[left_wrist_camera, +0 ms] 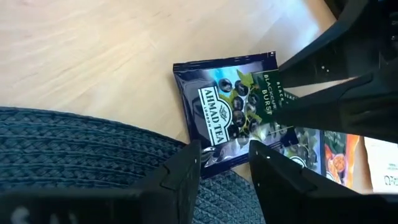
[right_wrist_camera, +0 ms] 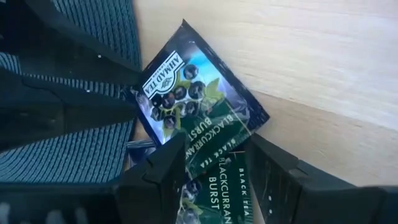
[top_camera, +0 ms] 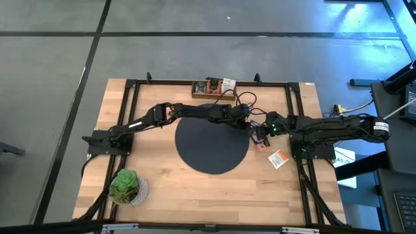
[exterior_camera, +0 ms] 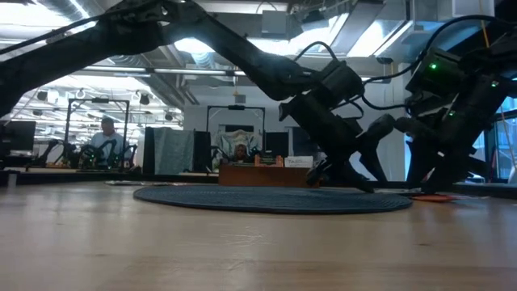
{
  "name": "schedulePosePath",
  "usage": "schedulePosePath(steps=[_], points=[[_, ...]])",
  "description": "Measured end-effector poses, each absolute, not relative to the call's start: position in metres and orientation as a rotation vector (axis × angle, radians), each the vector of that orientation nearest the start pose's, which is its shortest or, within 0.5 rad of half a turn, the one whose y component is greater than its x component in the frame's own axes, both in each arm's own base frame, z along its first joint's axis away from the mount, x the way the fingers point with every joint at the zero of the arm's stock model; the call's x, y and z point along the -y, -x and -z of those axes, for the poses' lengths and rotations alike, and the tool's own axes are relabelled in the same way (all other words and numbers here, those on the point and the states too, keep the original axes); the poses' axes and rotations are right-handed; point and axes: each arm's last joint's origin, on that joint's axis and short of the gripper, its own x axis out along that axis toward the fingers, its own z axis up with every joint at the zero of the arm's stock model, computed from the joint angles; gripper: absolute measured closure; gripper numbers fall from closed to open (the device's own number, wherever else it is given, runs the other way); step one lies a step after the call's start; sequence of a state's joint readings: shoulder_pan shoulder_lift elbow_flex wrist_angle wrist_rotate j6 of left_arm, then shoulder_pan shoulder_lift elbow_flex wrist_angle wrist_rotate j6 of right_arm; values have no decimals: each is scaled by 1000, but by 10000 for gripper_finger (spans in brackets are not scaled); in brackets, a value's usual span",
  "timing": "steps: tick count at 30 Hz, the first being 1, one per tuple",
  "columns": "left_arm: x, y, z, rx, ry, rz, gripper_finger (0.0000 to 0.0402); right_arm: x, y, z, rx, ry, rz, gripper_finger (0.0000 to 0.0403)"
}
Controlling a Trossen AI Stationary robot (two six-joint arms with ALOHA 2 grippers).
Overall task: Pick & Place Tea
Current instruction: Put the purple tea bag into the left section of the wooden organizer
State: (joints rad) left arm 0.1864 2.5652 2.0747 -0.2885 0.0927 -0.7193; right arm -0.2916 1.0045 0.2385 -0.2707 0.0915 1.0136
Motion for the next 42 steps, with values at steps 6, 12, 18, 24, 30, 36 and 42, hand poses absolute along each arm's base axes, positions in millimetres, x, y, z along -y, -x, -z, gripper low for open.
schedulePosePath(steps=[6,12,18,24,30,36,42], points=[[-100,-545,-116,-722,787,-353,267,45,-140,-117,-771,-959,820,235],[-99,-545,-115,-726,787,-353,265,45,-140,-116,-770,-957,826,262],[-99,-544,-115,-731,790,-350,266,45,-140,-116,-779,-909,810,314],[-99,-544,-115,-734,776,-342,263,46,-140,-117,-780,-859,791,349],[-99,-544,-115,-734,773,-341,263,46,-141,-117,-781,-844,780,396],[-108,-542,-122,-723,799,-306,263,46,-141,-118,-774,-830,771,399],[-123,-538,-157,-643,730,-290,262,46,-141,-124,-737,-806,752,400]])
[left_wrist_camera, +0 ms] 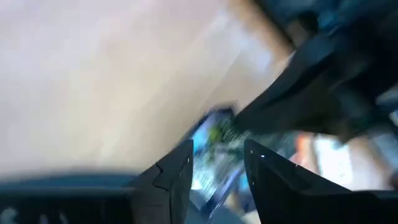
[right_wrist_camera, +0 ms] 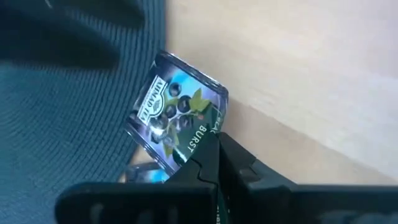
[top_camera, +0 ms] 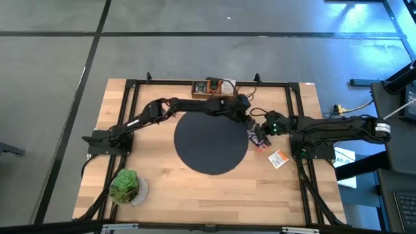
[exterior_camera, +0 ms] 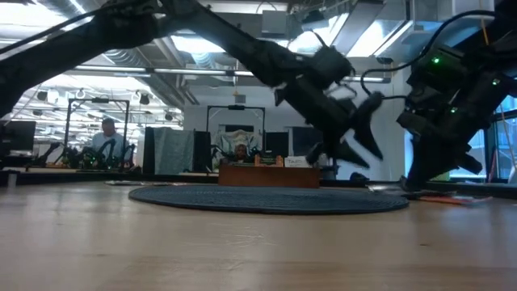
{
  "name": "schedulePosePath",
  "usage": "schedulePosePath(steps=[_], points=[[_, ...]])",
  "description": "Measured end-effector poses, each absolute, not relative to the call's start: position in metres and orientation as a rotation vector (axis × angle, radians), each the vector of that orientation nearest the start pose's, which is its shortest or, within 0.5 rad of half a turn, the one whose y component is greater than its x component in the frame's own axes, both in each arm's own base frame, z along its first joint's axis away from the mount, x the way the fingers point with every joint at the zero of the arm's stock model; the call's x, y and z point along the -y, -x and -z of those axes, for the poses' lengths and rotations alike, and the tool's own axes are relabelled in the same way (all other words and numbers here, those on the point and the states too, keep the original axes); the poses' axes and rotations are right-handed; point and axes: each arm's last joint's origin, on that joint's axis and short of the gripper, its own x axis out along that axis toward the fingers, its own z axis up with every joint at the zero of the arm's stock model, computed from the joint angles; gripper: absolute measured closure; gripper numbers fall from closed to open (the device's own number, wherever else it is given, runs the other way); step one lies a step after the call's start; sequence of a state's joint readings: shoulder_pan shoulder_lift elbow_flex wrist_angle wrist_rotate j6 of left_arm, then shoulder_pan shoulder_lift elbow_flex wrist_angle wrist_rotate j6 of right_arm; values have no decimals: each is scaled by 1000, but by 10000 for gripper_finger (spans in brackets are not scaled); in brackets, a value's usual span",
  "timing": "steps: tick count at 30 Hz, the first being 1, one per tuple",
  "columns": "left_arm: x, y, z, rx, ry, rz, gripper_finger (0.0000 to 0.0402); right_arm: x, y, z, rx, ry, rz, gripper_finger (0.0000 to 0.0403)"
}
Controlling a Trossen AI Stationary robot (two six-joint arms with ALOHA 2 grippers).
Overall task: Pick & Place Tea
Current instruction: Put the purple tea bag into the left section of the wooden organizer
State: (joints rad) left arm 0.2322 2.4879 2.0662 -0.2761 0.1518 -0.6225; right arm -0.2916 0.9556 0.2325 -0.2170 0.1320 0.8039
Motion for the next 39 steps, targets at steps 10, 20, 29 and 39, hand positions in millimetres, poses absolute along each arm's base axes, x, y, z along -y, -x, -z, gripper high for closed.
schedulePosePath(steps=[10,20,29,39], points=[[-140,-519,-216,-607,575,-130,262,48,-147,-153,-661,-604,627,401],[-122,-501,-226,-790,274,60,262,44,-161,-208,-739,-410,458,402],[-110,-503,-229,-784,155,134,262,27,-158,-244,-861,-362,373,403],[-94,-508,-254,-654,77,142,262,12,-159,-253,-873,-351,304,403]])
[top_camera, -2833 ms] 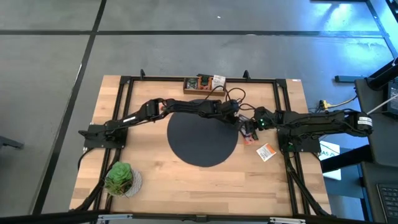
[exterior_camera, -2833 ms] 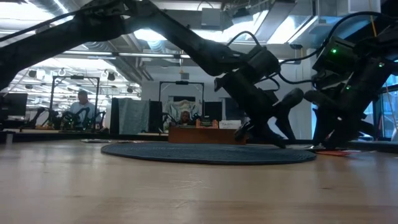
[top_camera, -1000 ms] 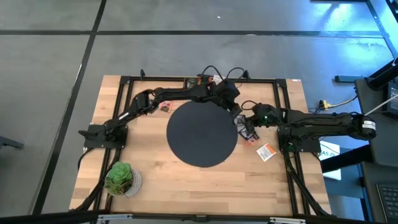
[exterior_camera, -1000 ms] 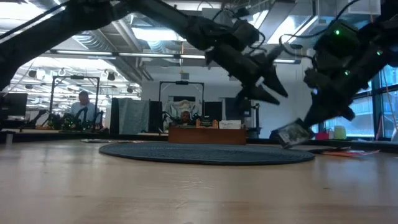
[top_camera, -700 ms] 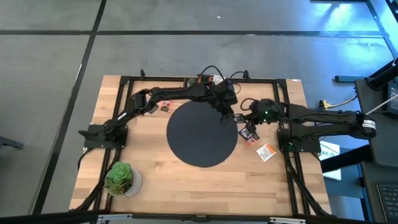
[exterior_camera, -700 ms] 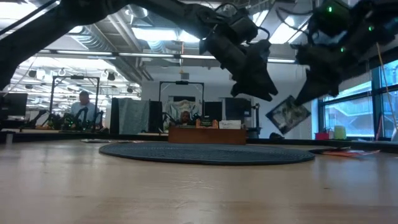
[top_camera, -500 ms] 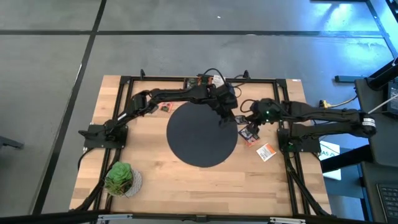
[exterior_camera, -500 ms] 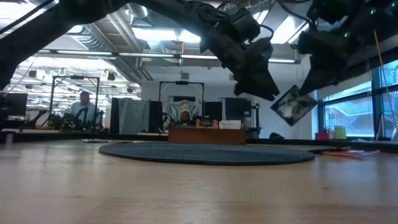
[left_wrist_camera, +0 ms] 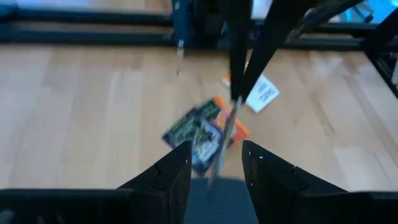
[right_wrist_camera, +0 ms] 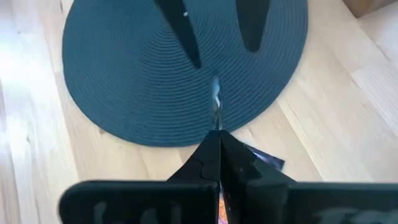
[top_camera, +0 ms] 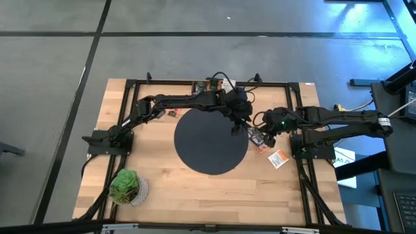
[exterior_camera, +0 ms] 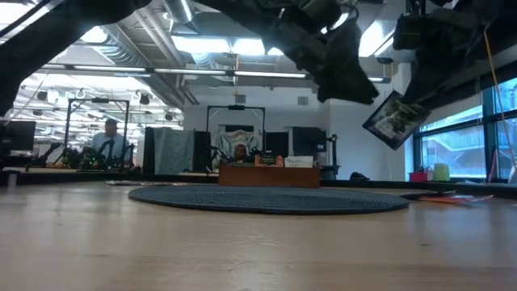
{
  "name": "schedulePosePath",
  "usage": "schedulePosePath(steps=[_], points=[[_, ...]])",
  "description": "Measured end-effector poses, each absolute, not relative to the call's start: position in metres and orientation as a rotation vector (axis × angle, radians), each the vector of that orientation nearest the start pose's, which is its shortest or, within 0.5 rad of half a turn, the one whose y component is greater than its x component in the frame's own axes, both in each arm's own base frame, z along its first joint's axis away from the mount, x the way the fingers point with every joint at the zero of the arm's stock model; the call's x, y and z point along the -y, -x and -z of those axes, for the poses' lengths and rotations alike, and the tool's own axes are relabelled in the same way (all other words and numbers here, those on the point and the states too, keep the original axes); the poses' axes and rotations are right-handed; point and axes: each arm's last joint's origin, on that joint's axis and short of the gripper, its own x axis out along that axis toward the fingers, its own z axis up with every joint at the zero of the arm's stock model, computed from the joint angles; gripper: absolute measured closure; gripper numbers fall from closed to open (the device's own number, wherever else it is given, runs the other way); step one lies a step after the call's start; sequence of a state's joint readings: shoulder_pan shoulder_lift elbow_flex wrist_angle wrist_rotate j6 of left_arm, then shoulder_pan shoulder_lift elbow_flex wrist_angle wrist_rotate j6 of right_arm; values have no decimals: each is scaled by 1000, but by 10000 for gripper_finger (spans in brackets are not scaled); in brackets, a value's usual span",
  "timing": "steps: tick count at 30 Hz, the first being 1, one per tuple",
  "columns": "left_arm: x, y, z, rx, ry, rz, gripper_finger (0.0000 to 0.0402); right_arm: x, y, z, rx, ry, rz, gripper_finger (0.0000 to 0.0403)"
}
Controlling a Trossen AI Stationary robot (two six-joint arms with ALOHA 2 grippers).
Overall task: Pick & Place Tea
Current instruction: Put the purple tea bag into the left section of the wooden organizer
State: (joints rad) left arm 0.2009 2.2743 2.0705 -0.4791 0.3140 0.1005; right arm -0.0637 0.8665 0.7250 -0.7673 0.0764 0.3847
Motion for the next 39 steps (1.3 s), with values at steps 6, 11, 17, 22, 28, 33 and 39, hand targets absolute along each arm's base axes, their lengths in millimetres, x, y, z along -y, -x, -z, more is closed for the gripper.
schedulePosePath(steps=[6,11,17,22,28,33,39], points=[[-84,-510,-256,-647,74,153,262,12,-163,-256,-819,-343,302,403],[-81,-510,-257,-644,72,157,262,12,-165,-259,-787,-343,298,403],[-82,-510,-257,-646,78,172,263,12,-165,-259,-784,-338,308,403],[-80,-507,-254,-687,90,175,263,13,-167,-260,-761,-339,310,403],[-78,-506,-251,-719,102,173,296,13,-170,-263,-714,-347,303,403],[-78,-506,-251,-720,103,173,360,13,-170,-264,-706,-351,304,400],[-80,-499,-257,-747,135,198,392,12,-171,-264,-703,-355,291,382]])
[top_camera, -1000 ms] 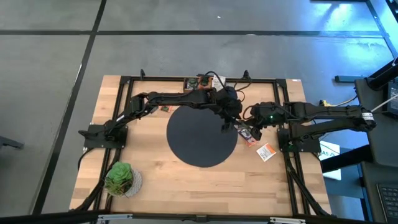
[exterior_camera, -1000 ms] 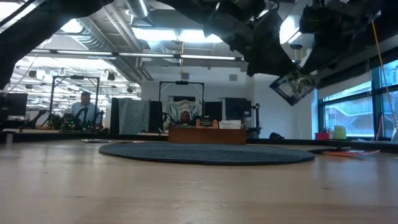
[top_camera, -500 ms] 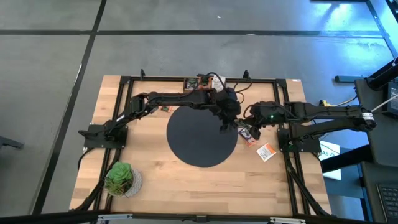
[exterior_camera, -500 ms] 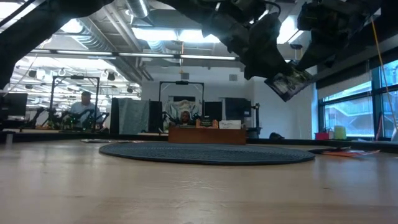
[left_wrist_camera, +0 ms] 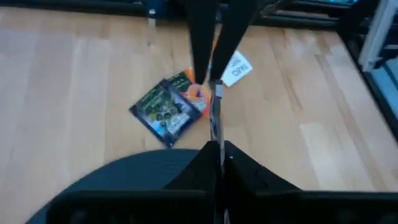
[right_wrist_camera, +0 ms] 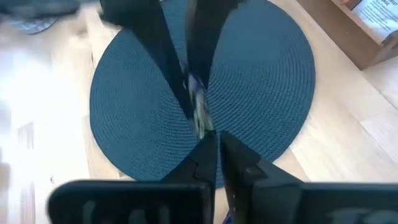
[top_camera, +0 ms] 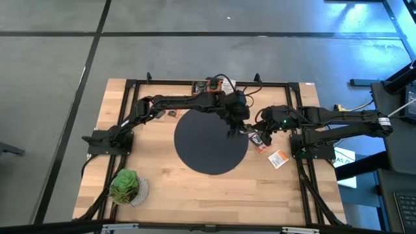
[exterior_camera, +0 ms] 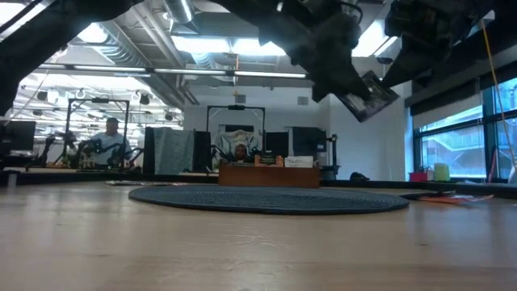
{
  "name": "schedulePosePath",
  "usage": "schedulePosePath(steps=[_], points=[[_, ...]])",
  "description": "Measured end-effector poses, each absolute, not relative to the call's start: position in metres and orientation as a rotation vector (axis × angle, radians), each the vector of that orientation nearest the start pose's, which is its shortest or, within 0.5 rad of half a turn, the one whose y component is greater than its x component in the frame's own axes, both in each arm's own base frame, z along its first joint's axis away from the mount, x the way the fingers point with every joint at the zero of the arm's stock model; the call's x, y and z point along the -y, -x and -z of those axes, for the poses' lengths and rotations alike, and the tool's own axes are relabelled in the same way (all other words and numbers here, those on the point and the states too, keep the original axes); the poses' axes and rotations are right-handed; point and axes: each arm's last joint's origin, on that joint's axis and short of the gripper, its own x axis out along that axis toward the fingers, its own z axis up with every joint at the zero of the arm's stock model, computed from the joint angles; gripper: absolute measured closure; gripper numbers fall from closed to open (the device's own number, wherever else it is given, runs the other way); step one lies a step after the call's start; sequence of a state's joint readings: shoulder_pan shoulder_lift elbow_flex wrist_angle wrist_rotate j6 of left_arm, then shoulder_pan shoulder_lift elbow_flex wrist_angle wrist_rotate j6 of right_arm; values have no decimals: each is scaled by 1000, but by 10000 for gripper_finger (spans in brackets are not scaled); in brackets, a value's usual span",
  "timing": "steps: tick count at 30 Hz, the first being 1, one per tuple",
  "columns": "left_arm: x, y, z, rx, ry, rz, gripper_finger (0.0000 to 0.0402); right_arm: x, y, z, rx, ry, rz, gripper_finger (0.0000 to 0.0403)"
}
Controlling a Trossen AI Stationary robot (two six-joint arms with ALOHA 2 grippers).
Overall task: Pick & Place Tea
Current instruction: Put the purple tea bag into the left section of the wooden organizer
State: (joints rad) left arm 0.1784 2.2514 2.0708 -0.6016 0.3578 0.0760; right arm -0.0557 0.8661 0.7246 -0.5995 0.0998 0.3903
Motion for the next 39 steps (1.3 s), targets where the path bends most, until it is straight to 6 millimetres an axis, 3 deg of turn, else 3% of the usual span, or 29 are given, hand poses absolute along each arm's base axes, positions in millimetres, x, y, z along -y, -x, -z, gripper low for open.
schedulePosePath(steps=[5,13,21,27,32,39], points=[[-91,-476,-284,-790,135,206,395,11,-173,-269,-687,-342,227,348],[-108,-424,-334,-718,111,153,395,15,-175,-306,-548,-264,322,255],[-110,-358,-335,-423,126,31,395,22,-188,-327,-368,-167,309,229],[-97,-318,-323,-200,74,-47,394,43,-225,-339,-226,-55,206,244],[-95,-290,-313,-178,79,-92,394,65,-261,-352,-281,-31,194,249],[-100,-260,-304,-168,51,-85,395,82,-319,-360,-315,-33,1,247]])
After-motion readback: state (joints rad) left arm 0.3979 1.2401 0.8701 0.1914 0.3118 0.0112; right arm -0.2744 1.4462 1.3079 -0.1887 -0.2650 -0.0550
